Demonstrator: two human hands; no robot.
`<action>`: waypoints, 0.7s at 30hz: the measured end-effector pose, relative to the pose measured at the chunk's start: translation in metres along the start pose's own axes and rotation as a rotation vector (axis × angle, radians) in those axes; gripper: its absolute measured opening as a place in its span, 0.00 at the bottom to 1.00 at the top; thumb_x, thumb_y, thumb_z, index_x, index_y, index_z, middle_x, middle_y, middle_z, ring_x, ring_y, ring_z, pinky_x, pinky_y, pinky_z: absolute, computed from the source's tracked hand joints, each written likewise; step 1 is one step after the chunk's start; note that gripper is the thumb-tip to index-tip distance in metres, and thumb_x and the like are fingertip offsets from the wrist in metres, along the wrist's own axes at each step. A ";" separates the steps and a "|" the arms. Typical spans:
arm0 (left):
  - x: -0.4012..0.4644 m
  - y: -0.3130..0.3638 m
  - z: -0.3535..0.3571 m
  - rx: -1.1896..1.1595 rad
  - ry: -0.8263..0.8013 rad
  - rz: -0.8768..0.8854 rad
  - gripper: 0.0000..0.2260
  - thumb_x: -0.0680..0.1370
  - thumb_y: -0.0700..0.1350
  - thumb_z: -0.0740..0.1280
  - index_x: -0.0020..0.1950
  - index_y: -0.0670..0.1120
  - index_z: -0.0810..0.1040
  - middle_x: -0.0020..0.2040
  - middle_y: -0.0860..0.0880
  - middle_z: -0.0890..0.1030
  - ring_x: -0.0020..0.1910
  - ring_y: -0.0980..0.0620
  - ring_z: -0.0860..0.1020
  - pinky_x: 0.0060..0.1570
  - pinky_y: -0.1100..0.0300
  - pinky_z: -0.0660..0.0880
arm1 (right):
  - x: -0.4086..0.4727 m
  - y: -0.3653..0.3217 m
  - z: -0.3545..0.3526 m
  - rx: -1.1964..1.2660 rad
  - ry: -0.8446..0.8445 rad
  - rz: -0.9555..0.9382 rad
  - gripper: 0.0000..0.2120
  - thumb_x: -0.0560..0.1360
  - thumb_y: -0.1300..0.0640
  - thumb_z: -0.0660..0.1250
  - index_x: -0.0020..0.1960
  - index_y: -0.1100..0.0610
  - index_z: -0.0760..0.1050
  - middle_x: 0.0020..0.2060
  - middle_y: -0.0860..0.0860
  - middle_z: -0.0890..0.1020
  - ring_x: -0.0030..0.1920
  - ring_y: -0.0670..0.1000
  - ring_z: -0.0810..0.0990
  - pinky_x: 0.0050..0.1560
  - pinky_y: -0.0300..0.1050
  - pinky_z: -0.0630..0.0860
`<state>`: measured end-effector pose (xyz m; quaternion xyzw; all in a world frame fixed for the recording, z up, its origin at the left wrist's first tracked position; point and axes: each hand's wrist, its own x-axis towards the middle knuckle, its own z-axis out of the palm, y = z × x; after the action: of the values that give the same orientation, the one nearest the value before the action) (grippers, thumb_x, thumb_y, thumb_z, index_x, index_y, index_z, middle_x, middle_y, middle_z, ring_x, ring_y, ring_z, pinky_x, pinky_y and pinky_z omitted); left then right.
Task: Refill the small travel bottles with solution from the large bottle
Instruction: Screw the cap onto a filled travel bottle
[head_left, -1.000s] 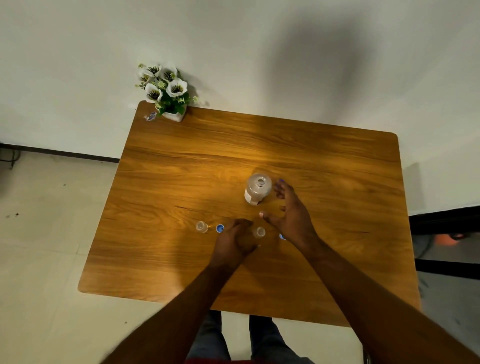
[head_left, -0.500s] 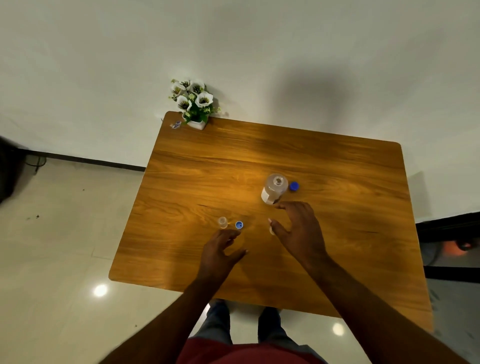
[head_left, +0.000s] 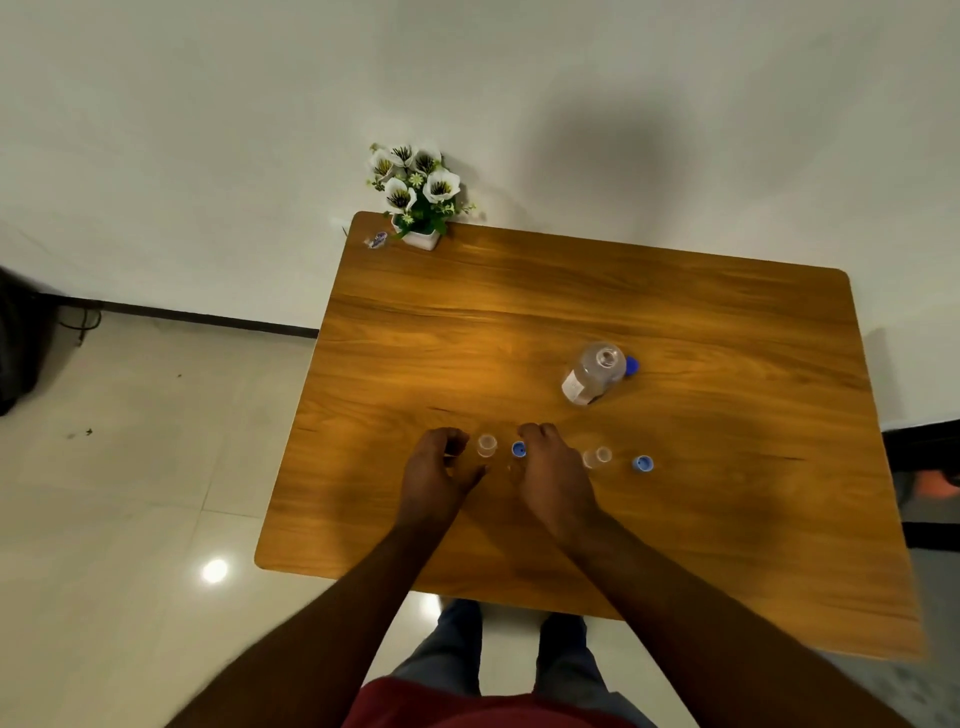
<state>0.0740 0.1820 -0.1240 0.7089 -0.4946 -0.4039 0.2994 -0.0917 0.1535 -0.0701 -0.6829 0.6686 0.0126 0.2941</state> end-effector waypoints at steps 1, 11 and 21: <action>0.006 -0.001 0.000 0.010 -0.011 -0.001 0.24 0.70 0.43 0.82 0.63 0.46 0.79 0.57 0.52 0.80 0.54 0.54 0.79 0.50 0.67 0.75 | 0.003 -0.001 0.005 -0.014 -0.009 0.029 0.22 0.79 0.58 0.66 0.72 0.56 0.68 0.66 0.56 0.73 0.59 0.60 0.80 0.57 0.52 0.78; 0.039 -0.004 0.002 0.127 -0.191 0.162 0.26 0.69 0.43 0.81 0.67 0.44 0.81 0.63 0.47 0.80 0.61 0.53 0.78 0.59 0.61 0.73 | 0.020 0.003 0.027 -0.092 0.004 0.094 0.15 0.81 0.58 0.64 0.67 0.54 0.70 0.65 0.54 0.73 0.53 0.59 0.82 0.49 0.51 0.80; 0.033 0.012 -0.007 -0.024 -0.238 0.096 0.16 0.75 0.44 0.78 0.63 0.47 0.85 0.60 0.49 0.85 0.57 0.55 0.82 0.55 0.63 0.80 | 0.003 0.004 0.005 0.049 0.110 0.025 0.14 0.79 0.53 0.66 0.64 0.54 0.74 0.59 0.52 0.79 0.55 0.54 0.81 0.53 0.48 0.79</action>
<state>0.0811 0.1470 -0.1198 0.6276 -0.5553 -0.4764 0.2663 -0.0931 0.1535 -0.0767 -0.6668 0.6923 -0.0381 0.2733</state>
